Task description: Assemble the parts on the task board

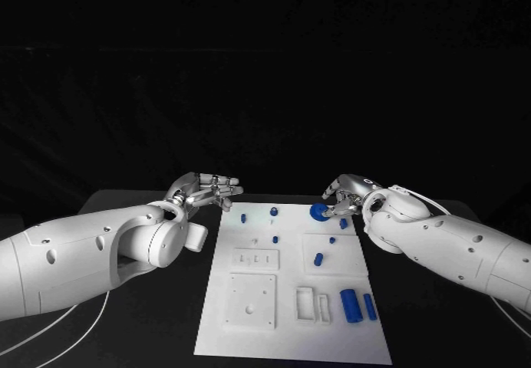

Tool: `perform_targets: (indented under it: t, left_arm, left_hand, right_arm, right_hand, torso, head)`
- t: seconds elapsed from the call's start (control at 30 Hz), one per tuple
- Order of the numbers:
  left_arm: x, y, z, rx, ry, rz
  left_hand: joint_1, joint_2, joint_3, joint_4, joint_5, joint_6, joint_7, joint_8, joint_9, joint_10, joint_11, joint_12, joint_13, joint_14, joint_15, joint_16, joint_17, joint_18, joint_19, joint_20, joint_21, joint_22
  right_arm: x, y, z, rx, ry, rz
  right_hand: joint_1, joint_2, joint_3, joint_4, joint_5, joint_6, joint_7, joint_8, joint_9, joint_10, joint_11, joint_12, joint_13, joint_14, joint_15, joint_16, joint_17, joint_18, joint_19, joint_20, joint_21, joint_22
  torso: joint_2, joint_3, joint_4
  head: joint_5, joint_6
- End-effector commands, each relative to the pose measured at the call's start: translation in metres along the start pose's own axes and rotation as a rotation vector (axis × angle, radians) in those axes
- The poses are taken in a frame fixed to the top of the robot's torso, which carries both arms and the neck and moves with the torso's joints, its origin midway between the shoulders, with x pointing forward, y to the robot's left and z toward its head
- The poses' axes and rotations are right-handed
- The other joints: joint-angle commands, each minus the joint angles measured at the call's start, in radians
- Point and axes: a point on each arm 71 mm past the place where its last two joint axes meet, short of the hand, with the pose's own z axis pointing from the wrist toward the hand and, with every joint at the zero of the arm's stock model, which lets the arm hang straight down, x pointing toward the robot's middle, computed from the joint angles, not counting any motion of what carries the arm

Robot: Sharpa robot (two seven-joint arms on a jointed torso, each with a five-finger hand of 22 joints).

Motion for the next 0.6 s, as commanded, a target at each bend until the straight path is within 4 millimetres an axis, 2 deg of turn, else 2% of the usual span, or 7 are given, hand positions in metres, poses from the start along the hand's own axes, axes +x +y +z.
perform_targets:
  t: [0.03,0.23,0.43,0.5,0.57,0.6]
  left_arm:
    - [0.004,-0.002,0.000,0.009,0.025,-0.007]
    - [0.005,-0.002,-0.001,0.009,0.029,-0.008]
    - [0.007,-0.002,-0.001,0.009,0.033,-0.009]
    - [0.007,-0.002,-0.001,0.008,0.035,-0.009]
    - [0.007,-0.002,-0.001,0.007,0.035,-0.009]
    - [0.007,-0.002,-0.001,0.007,0.035,-0.008]
  left_hand:
    - [-0.004,0.002,0.001,-0.005,-0.005,-0.009,0.000,-0.001,0.000,-0.006,-0.002,-0.003,0.002,0.004,-0.002,0.001,-0.001,0.014,-0.007,0.001,0.007,-0.001]
    - [-0.004,0.002,0.001,-0.005,-0.005,-0.009,0.000,-0.001,0.000,-0.006,-0.002,-0.003,0.002,0.004,-0.002,0.001,-0.001,0.014,-0.007,0.001,0.007,-0.001]
    - [-0.004,0.002,0.001,-0.005,-0.005,-0.009,0.000,-0.001,0.000,-0.006,-0.002,-0.003,0.002,0.004,-0.002,0.001,-0.001,0.014,-0.007,0.001,0.007,-0.001]
    - [-0.004,0.002,0.001,-0.005,-0.005,-0.009,0.000,-0.001,0.000,-0.006,-0.002,-0.003,0.002,0.004,-0.002,0.001,-0.001,0.014,-0.007,0.001,0.007,-0.001]
    - [-0.004,0.002,0.001,-0.005,-0.005,-0.009,0.000,-0.001,0.000,-0.006,-0.002,-0.003,0.002,0.004,-0.002,0.001,-0.001,0.014,-0.007,0.001,0.007,-0.001]
    - [-0.004,0.002,0.001,-0.005,-0.005,-0.009,0.000,-0.001,0.000,-0.006,-0.002,-0.003,0.002,0.004,-0.002,0.001,-0.001,0.014,-0.007,0.001,0.007,-0.001]
  right_arm:
    - [0.004,0.000,0.001,-0.006,0.025,-0.008]
    - [0.011,0.001,0.004,-0.002,0.034,-0.003]
    - [0.016,0.000,0.006,0.006,0.040,0.000]
    - [0.018,-0.002,0.006,0.013,0.041,0.001]
    - [0.019,-0.003,0.007,0.018,0.042,0.002]
    - [0.019,-0.004,0.007,0.021,0.043,0.002]
  right_hand:
    - [-0.006,0.005,-0.001,0.005,0.001,-0.008,0.000,-0.006,-0.001,0.010,0.000,0.008,0.003,0.008,0.001,0.006,0.001,0.018,0.053,0.008,0.004,0.046]
    - [-0.006,0.006,-0.002,0.007,0.004,-0.008,0.000,-0.005,-0.002,0.009,0.000,0.007,0.004,0.008,0.001,0.006,0.001,0.018,0.053,0.008,0.004,0.048]
    - [-0.006,0.010,0.002,0.009,0.010,-0.004,-0.001,-0.005,-0.002,0.010,-0.001,0.006,0.006,0.008,0.001,0.007,0.001,0.018,0.054,0.008,0.002,0.050]
    - [-0.008,0.011,0.009,0.008,0.011,-0.001,-0.001,-0.006,-0.003,0.010,-0.002,0.005,0.006,0.008,0.000,0.007,0.000,0.018,0.054,0.008,0.002,0.052]
    - [-0.009,0.012,0.011,0.008,0.011,-0.001,-0.001,-0.006,-0.003,0.010,-0.002,0.005,0.006,0.008,0.000,0.007,0.000,0.018,0.054,0.007,0.002,0.053]
    - [-0.011,0.013,0.013,0.009,0.012,0.000,-0.001,-0.006,-0.004,0.011,-0.001,0.005,0.006,0.008,0.000,0.007,0.001,0.018,0.054,0.007,0.001,0.053]
  torso:
    - [0.000,0.0003,-0.0001]
    - [-0.001,0.0008,-0.0011]
    - [0.000,0.0005,0.0029]
    - [0.000,-0.0008,0.0053]
    - [0.001,-0.0013,0.0060]
    - [0.001,-0.0004,0.0052]
  head:
    - [0.002,-0.003]
    - [0.003,-0.006]
    - [-0.003,-0.009]
    - [-0.005,-0.007]
    - [-0.007,-0.008]
    - [-0.006,-0.008]
